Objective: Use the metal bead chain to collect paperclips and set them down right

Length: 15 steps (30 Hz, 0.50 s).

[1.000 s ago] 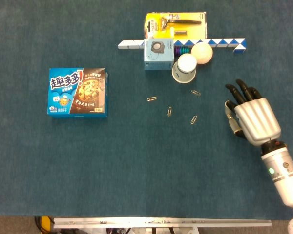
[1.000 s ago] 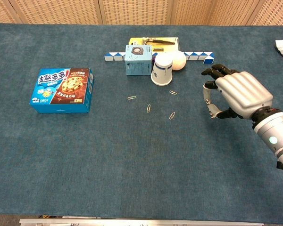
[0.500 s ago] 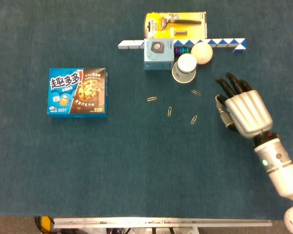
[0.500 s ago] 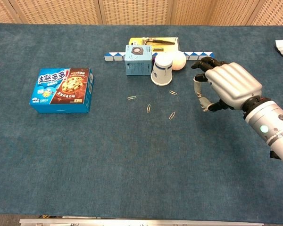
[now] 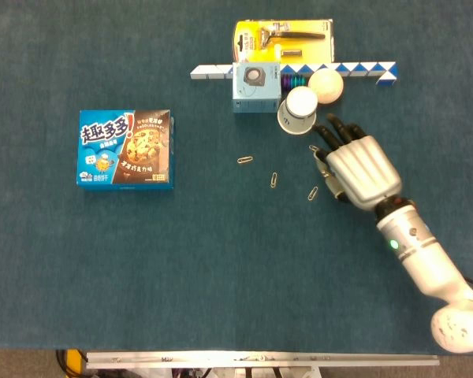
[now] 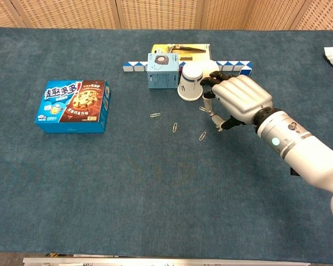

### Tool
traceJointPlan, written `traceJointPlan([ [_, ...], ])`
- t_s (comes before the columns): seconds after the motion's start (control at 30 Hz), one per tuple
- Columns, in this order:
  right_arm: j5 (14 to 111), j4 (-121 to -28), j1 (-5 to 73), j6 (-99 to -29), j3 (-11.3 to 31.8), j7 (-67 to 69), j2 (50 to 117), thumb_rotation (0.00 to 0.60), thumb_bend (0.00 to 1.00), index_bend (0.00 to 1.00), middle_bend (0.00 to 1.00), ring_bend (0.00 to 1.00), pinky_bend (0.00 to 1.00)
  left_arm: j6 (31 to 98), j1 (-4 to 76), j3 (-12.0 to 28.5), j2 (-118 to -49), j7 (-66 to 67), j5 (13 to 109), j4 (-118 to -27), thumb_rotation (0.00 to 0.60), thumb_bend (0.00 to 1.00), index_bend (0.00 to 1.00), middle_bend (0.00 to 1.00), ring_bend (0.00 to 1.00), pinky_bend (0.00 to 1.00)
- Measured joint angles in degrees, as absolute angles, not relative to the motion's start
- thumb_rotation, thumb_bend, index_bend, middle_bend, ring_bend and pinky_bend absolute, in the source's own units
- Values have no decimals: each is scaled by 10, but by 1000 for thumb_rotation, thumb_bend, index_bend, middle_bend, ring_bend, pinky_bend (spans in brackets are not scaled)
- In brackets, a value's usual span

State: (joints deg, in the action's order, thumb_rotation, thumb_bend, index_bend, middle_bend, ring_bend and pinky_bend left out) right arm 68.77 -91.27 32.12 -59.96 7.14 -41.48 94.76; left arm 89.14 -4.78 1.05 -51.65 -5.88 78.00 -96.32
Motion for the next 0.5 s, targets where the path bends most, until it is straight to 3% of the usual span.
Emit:
traceJointPlan([
  [0.5,667,-883,362,-577,77,-406,980,600,366,554,155,60,220,893,-55,13,-515,-67,781,-960,600,246,435,294,169,315],
])
